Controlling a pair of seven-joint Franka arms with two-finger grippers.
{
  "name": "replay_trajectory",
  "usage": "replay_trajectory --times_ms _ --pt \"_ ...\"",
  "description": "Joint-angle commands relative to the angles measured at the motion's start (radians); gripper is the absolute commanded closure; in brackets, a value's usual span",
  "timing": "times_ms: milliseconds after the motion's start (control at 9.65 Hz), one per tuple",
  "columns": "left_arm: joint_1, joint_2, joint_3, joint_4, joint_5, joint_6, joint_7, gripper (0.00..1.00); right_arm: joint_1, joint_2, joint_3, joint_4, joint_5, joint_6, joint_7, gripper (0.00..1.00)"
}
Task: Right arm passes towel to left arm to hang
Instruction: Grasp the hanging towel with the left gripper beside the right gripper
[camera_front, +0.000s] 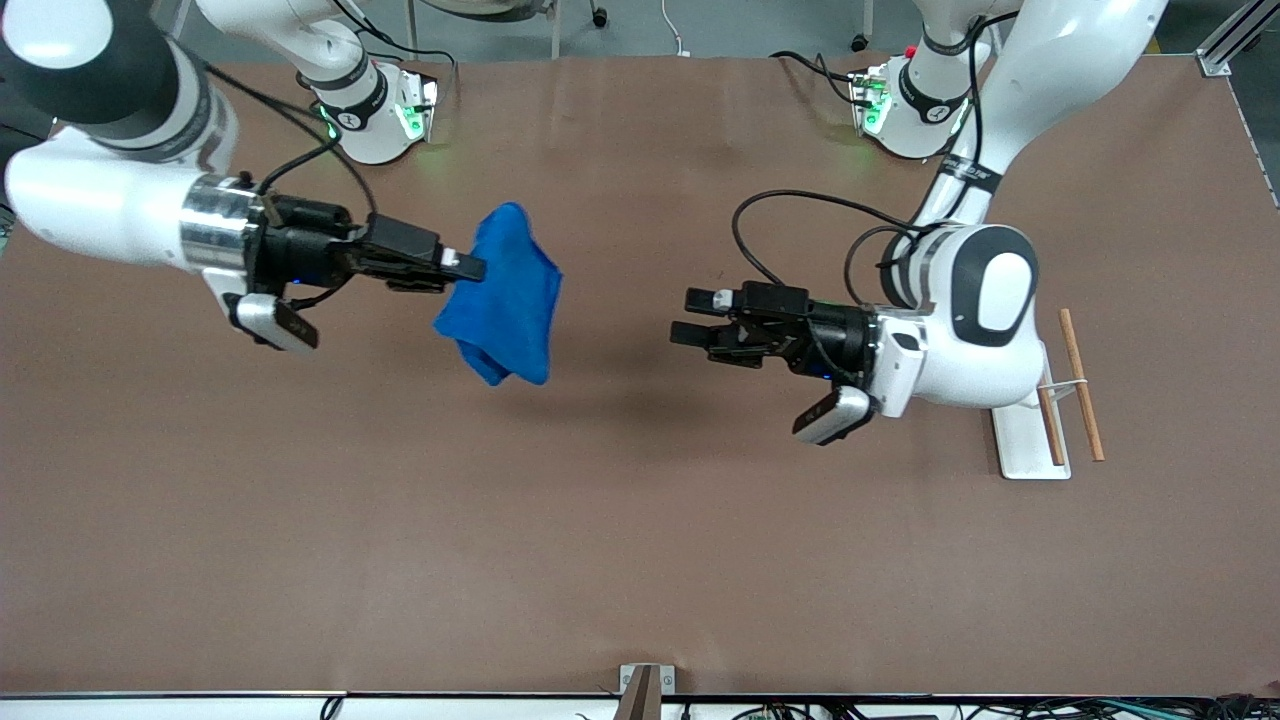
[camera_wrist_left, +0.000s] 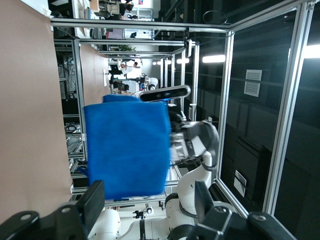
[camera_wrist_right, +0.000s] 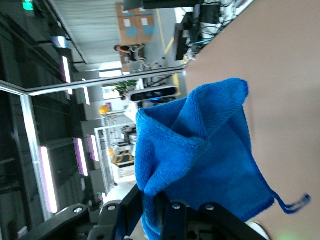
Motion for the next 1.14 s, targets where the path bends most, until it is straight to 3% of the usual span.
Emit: replay_trajectory --times_ms 0,311,622,1036 --pt "-0.023 0.027 0.001 -0.029 -0.035 0.012 0.044 0.28 0.068 0.032 -0.009 0.060 0.120 0.069 0.007 1.00" --pt "-0.037 0.054 0.001 -0.026 -0.110 0.010 0.099 0.30 0.123 0.038 -0.009 0.086 0.199 0.138 0.007 1.00" --pt "-0.041 0.052 -0.002 -0.015 -0.196 0.010 0.090 0.32 0.139 0.047 -0.008 0.097 0.201 0.148 0.007 1.00" --pt "-0.054 0.069 -0.007 -0.006 -0.208 0.010 0.098 0.33 0.156 0.076 -0.008 0.118 0.204 0.148 0.008 1.00"
